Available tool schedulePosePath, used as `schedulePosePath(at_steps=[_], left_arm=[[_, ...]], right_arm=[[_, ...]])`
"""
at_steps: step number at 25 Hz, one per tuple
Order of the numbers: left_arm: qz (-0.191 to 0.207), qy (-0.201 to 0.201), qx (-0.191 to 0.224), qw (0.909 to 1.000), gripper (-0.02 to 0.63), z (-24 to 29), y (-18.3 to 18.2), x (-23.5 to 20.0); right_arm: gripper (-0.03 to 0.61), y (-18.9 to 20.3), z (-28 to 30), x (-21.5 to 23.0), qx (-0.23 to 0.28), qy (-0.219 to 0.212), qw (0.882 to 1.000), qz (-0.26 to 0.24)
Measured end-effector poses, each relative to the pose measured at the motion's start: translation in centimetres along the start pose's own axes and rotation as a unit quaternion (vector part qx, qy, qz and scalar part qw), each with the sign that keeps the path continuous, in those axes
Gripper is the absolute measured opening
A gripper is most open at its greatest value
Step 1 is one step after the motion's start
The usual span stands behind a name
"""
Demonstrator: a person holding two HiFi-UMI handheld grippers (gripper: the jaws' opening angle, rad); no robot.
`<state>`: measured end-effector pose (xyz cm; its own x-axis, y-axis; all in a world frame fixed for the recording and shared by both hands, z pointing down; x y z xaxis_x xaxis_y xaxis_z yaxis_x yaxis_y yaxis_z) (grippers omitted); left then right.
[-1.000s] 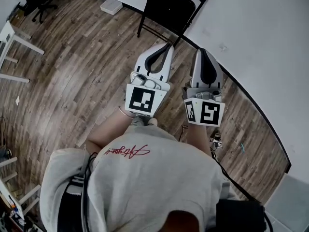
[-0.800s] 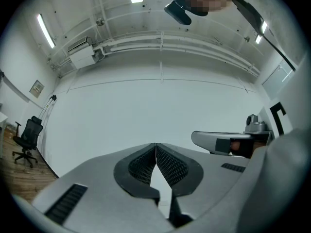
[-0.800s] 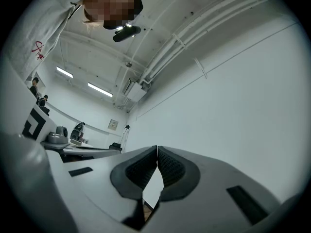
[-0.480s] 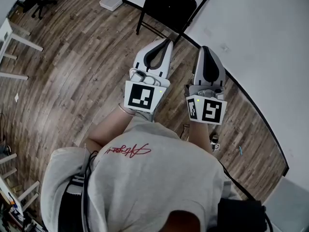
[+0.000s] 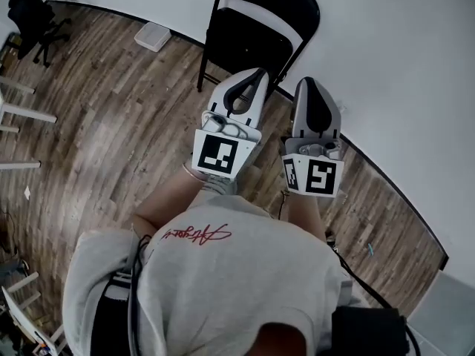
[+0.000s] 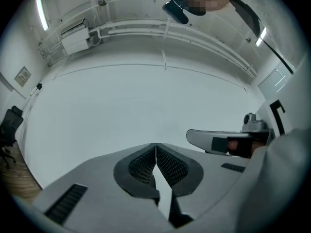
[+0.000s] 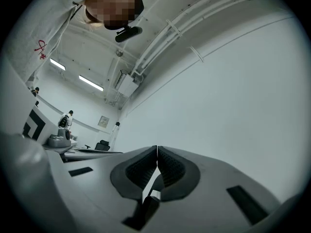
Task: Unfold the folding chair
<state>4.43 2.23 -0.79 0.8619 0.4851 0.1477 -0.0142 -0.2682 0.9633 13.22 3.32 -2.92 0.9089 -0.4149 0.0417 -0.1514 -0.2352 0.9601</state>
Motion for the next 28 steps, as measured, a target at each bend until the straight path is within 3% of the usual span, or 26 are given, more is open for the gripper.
schedulePosePath(at_steps=[8,13,15,16,18,19,22,25,28], left_arm=[[-0.009,0.042,-0.028,0.9987,0.017,8.5,3.5,-3.6],[0.018,0.105,-0.017,0.9941,0.029,12.6,7.3,-4.5],[0.063,0.168,-0.018,0.9835,0.201,15.4,9.8,-4.9],[0.09,0.209,-0.026,0.9735,0.27,17.0,11.5,-4.9],[0.155,0.287,-0.062,0.9433,0.319,19.7,15.5,-4.6],[0.197,0.324,-0.088,0.9211,0.328,20.6,17.9,-4.3],[0.299,0.414,-0.182,0.8401,0.333,23.0,25.5,-4.1],[0.36,0.456,-0.262,0.7707,0.333,25.4,31.9,-4.9],[0.4,0.479,-0.32,0.7127,0.333,26.7,36.8,-5.0]], right_arm=[[0.017,2.5,7.5,4.8,-0.024,0.03,0.999,0.001],[0.017,4.5,7.9,6.6,-0.044,0.049,0.998,0.011],[0.017,5.5,7.7,7.3,-0.054,0.058,0.997,0.015],[0.017,6.1,7.6,7.9,-0.061,0.066,0.996,0.016],[0.017,7.2,6.8,9.0,-0.072,0.086,0.994,0.019],[0.017,7.7,6.4,9.5,-0.076,0.097,0.992,0.02],[0.017,8.5,5.6,10.8,-0.087,0.112,0.99,0.018],[0.017,9.7,5.7,11.9,-0.097,0.115,0.988,0.017],[0.017,11.3,5.4,12.3,-0.108,0.124,0.986,0.021]])
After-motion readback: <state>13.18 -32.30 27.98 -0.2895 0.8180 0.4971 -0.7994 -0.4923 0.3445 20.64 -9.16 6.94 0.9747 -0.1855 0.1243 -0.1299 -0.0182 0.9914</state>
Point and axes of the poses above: the fingertips, and each gripper's own axes: z forward along the fingers, x to its right, y out of its underside, the point moved 2 cm from there along -z, backward along the fingers, and after that the axes turned 10 degrees about z, right-handed, at the moved point
